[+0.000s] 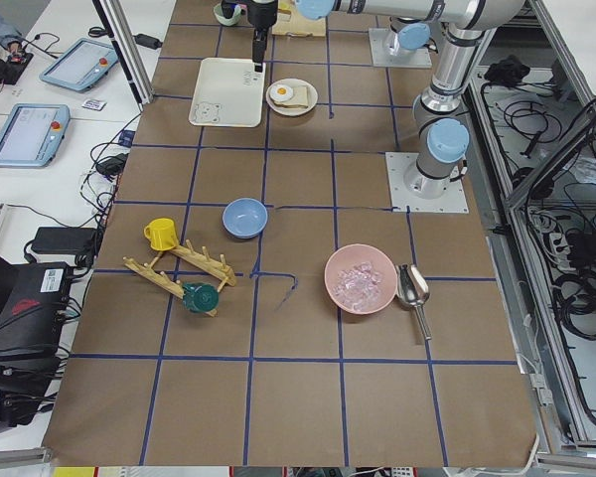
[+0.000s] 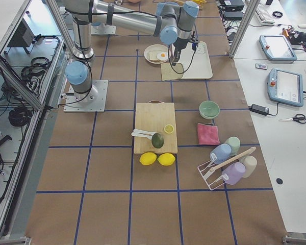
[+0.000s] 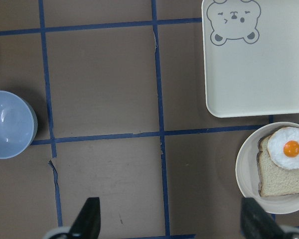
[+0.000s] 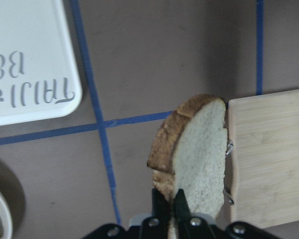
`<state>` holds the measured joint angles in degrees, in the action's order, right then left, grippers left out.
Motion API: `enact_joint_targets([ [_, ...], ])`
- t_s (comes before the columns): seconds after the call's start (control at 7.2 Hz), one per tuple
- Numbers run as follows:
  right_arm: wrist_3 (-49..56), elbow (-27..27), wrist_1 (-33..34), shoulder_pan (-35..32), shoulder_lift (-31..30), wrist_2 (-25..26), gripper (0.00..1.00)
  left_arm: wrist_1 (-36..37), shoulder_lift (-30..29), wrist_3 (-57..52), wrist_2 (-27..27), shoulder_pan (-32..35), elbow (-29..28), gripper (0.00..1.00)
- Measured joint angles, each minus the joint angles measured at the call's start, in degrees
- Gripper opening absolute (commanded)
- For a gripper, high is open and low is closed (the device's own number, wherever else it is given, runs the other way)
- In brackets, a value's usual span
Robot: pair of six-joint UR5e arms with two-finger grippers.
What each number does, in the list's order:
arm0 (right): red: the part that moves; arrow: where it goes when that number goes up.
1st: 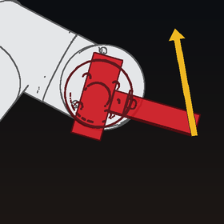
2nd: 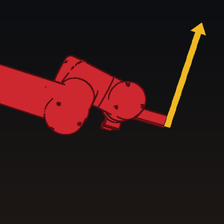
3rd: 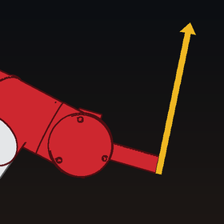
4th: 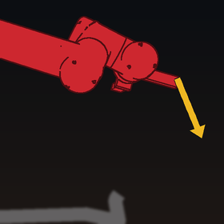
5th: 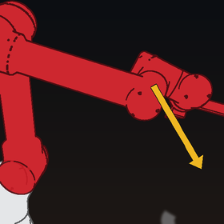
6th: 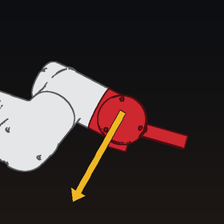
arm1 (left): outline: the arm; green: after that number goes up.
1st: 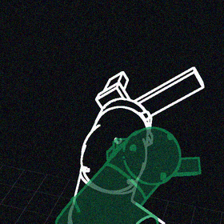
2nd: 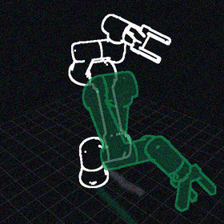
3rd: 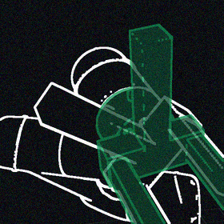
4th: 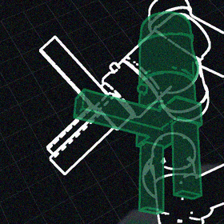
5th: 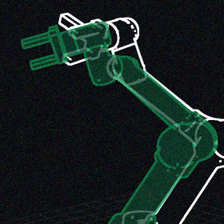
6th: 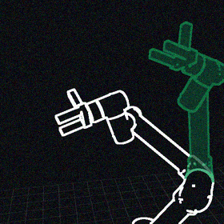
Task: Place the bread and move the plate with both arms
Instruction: 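Lower the bread slice onto the egg on the plate with the right gripper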
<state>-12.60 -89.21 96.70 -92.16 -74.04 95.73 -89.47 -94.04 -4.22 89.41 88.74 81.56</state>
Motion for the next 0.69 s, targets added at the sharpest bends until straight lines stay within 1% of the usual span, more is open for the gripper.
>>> enact_joint_targets([
  [0.28, -10.57, 0.15, 1.23, -7.96, 1.15, -1.54, 0.00, 0.00, 0.00, 0.00, -0.03, 0.02, 0.04, 1.00],
  [0.56, -19.37, 1.46, 2.59, -15.82, 4.09, -2.58, 0.00, 0.00, 0.00, 0.00, -0.03, 0.02, 0.01, 1.00],
  [0.69, -22.18, 2.17, 3.18, -18.61, 5.85, -2.69, 0.00, 0.00, 0.01, 0.00, -0.03, 0.02, 0.01, 1.00],
])
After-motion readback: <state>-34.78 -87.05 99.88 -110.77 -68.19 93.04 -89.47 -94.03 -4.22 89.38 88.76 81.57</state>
